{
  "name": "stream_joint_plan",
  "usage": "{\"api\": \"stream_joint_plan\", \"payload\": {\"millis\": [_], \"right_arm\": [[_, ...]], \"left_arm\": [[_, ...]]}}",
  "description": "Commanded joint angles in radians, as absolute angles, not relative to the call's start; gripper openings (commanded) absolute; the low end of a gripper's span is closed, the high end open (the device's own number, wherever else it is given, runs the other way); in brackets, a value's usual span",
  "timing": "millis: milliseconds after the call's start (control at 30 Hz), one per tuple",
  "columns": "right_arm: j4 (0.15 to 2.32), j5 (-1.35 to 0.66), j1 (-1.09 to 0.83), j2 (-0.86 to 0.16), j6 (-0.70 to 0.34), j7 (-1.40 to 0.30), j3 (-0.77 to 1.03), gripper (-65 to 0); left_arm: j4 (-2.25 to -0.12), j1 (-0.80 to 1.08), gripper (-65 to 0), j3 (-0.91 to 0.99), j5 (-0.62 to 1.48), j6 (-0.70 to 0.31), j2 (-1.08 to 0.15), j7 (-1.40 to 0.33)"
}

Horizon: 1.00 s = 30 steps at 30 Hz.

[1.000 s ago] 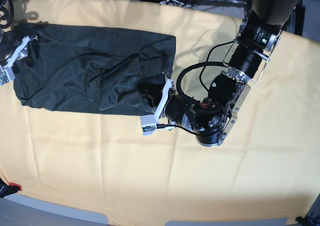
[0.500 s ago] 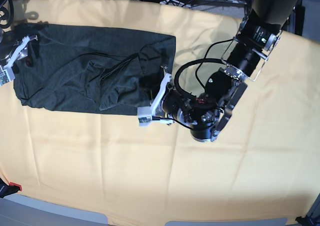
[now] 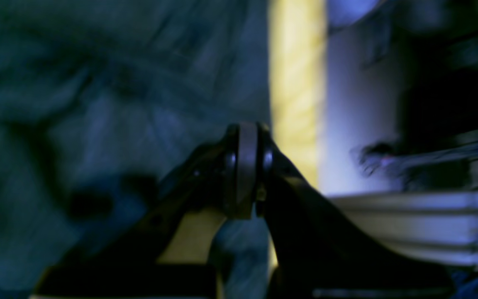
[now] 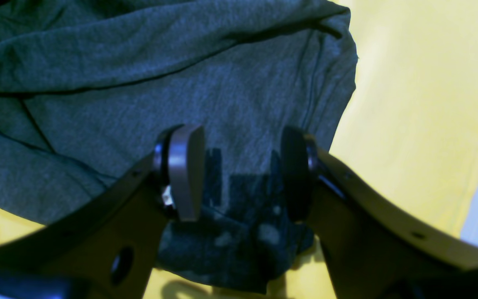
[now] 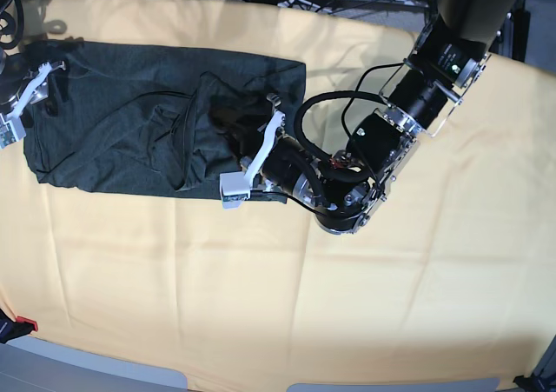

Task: Fold the T-shirt properly
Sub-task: 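Drag the folded layer further toward the right gripper with the left gripper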

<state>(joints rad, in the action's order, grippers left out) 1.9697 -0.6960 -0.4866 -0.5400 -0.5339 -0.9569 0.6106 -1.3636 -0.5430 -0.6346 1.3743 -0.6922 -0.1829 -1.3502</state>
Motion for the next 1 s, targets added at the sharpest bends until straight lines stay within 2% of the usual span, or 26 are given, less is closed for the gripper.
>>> {"api": "stream_joint_plan", "payload": {"millis": [0, 200, 400, 500, 700, 967], "right_arm": [[1.983, -0.702, -0.484, -0.559, -0.530, -0.938, 0.623, -33.7], [1.983, -0.702, -0.484, -0.560, -0.530, -0.938, 0.623, -33.7], [1.983, -0.702, -0.484, -0.559, -0.530, -0.938, 0.623, -33.7], [1.983, -0.702, -0.484, -0.560, -0.530, -0.938, 0.623, -33.7], [1.983, -0.702, -0.484, -0.560, -0.530, -0.935, 0.623, -33.7], [1.983, -0.702, -0.484, -0.560, -0.530, -0.935, 0.623, -33.7]], "left_arm": [[-1.380, -0.558, -65.0, -0.628, 1.415, -0.698, -0.168, -1.348], [-1.380, -0.566, -65.0, -0.618, 1.397, -0.698, -0.134, -1.396], [-1.380, -0.616, -65.0, -0.504, 1.163, -0.698, -0.138, -1.396], [-1.380, -0.612, -65.0, -0.505, 1.099, -0.698, -0.139, -1.396], [-1.380, -0.616, -65.0, -0.632, 1.122, -0.698, -0.136, -1.396], [-1.380, -0.615, -65.0, -0.844, 1.036, -0.698, -0.133, -1.396]]}}
